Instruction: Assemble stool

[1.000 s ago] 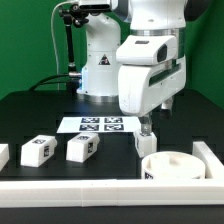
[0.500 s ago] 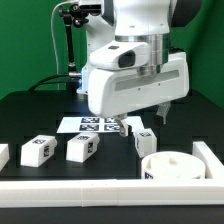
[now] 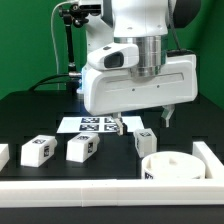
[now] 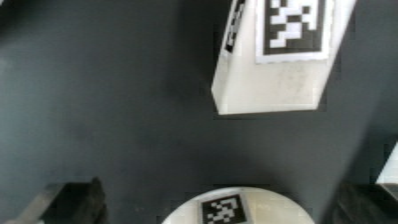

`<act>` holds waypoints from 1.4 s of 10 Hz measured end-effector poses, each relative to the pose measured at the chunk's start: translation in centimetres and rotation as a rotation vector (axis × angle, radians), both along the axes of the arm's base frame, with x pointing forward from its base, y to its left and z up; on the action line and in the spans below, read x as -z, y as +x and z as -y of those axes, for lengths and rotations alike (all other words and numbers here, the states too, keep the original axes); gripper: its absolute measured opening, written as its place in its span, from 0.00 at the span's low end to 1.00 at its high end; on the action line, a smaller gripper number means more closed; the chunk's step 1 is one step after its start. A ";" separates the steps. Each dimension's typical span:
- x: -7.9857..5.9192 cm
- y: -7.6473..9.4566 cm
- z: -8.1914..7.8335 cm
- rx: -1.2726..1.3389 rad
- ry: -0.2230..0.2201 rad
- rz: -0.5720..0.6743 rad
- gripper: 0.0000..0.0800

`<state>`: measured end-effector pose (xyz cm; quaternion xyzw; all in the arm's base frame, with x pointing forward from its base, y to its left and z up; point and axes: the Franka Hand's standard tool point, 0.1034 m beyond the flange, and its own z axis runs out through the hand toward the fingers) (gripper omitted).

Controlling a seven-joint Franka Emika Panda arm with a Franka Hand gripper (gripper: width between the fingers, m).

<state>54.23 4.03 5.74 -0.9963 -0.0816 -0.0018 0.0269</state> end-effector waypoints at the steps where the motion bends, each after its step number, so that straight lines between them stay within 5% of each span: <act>1: 0.3 -0.1 -0.1 0.067 0.001 -0.009 0.81; 6: 1.2 -0.7 -0.2 0.151 0.013 -0.044 0.81; 12: 1.6 -2.1 -0.8 0.122 0.000 -0.448 0.81; 14: 1.8 -3.1 -1.1 0.172 -0.052 -0.592 0.81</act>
Offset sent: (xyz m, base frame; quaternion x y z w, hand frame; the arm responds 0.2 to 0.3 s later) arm 0.0000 0.0000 0.0000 0.0000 -0.0650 0.0000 0.9979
